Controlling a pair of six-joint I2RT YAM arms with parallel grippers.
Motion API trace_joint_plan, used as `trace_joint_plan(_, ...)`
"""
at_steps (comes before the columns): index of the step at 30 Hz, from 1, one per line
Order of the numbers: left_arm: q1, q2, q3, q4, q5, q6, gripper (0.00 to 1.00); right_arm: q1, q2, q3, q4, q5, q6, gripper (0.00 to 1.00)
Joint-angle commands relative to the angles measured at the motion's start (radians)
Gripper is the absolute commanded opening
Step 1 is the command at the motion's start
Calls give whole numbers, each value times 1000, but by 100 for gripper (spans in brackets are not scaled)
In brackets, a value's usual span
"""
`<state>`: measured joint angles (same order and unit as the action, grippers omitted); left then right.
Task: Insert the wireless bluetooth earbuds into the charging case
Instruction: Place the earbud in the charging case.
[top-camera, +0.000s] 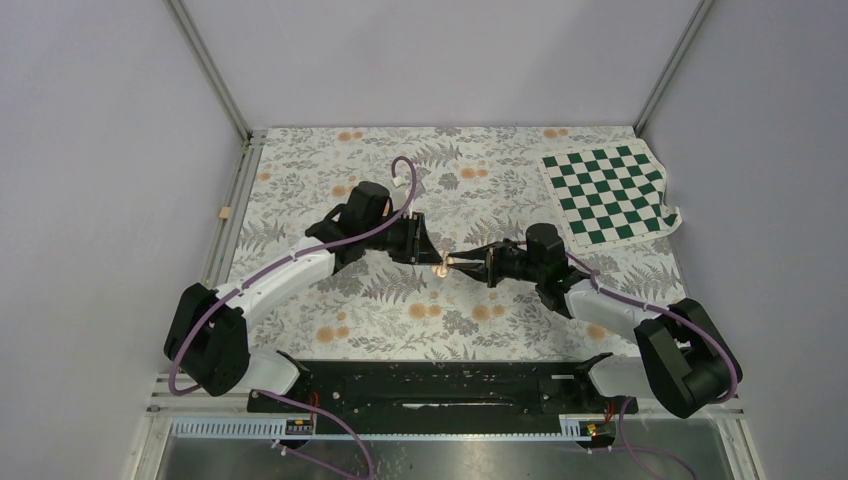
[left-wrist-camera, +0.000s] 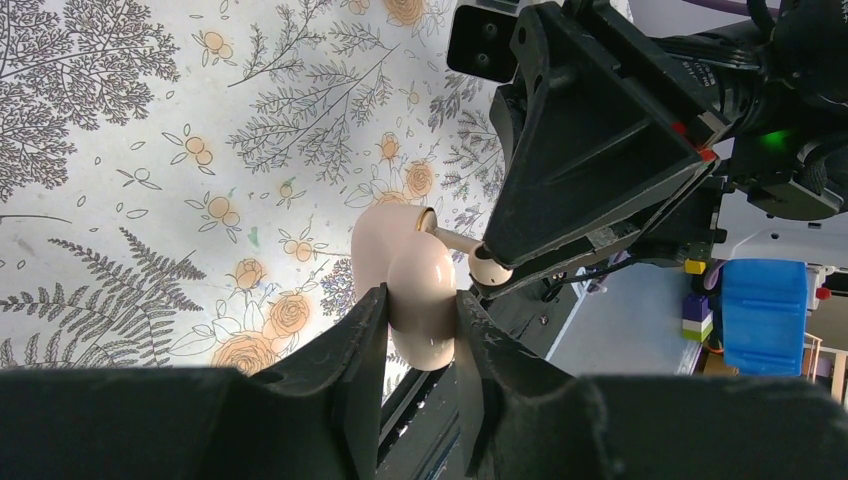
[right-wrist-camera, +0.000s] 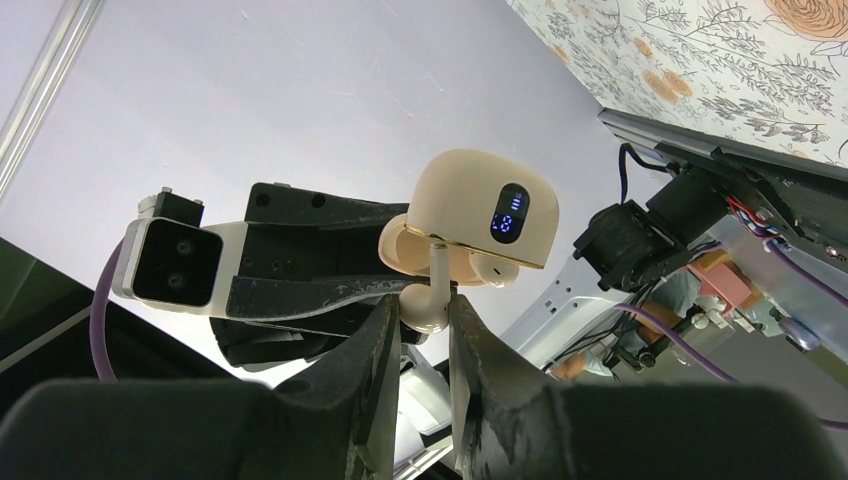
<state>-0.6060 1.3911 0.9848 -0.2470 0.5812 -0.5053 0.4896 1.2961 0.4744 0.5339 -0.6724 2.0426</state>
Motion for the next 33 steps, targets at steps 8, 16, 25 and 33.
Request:
trace_joint_plan(8, 3, -27, 1, 33, 53, 16, 19, -2, 26, 38, 44, 3, 10, 0)
trace_joint_plan(16, 0, -20, 3, 31, 73, 12, 19, 3, 54, 52, 97, -10, 25, 0)
trace_joint_plan(25, 1, -32, 9, 19, 56, 12, 19, 3, 42, 36, 91, -3, 21, 0)
trace_joint_plan(33, 4, 0, 7, 11, 46, 7, 19, 3, 51, 57, 121, -23, 36, 0)
